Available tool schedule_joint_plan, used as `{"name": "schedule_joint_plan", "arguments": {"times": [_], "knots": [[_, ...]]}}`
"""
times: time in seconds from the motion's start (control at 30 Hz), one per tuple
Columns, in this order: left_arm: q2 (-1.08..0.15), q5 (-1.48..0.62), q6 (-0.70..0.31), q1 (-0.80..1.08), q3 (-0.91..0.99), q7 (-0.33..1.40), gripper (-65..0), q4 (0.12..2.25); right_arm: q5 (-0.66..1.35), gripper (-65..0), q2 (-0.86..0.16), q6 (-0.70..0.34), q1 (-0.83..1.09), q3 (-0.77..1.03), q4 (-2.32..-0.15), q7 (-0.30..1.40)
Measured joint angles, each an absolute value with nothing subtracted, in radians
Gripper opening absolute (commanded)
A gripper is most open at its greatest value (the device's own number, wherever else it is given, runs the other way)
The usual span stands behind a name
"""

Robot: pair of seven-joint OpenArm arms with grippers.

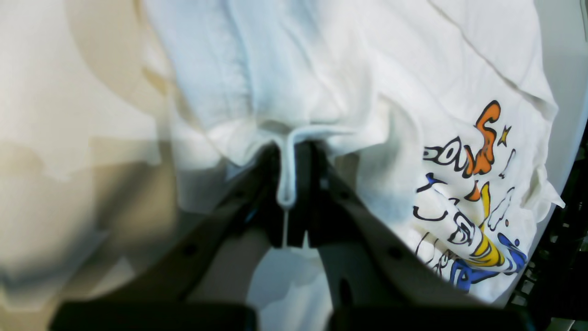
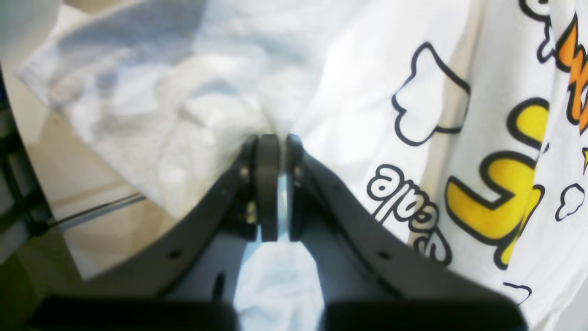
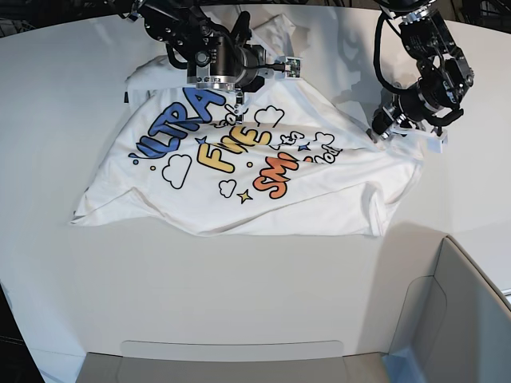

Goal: Layout the t-shirt on the table in an organized manner, then fold the t-shirt properly
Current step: 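Drag the gathered fabric with the right gripper toward the collar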

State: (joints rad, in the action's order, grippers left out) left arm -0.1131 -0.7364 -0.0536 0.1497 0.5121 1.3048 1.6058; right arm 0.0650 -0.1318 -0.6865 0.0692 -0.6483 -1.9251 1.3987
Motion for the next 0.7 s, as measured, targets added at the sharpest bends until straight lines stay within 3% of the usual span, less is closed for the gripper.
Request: {"name": "schedule_joint_plan", "arguments": {"times": [0.57,0.7], "knots": [[-0.113,-0.734,-0.054,0.15,0.51,1.304,-65.0,1.606,0.052,-65.0,-0.142,-0.686,0.19,-0.633,-2.049,1.391],[-0.113,-0.733,-0.054,0.15,0.51,1.306,-65.0,1.606,0.113,-65.0,-0.121,-0.686,0.265,-0.466,-2.048,1.399]]}}
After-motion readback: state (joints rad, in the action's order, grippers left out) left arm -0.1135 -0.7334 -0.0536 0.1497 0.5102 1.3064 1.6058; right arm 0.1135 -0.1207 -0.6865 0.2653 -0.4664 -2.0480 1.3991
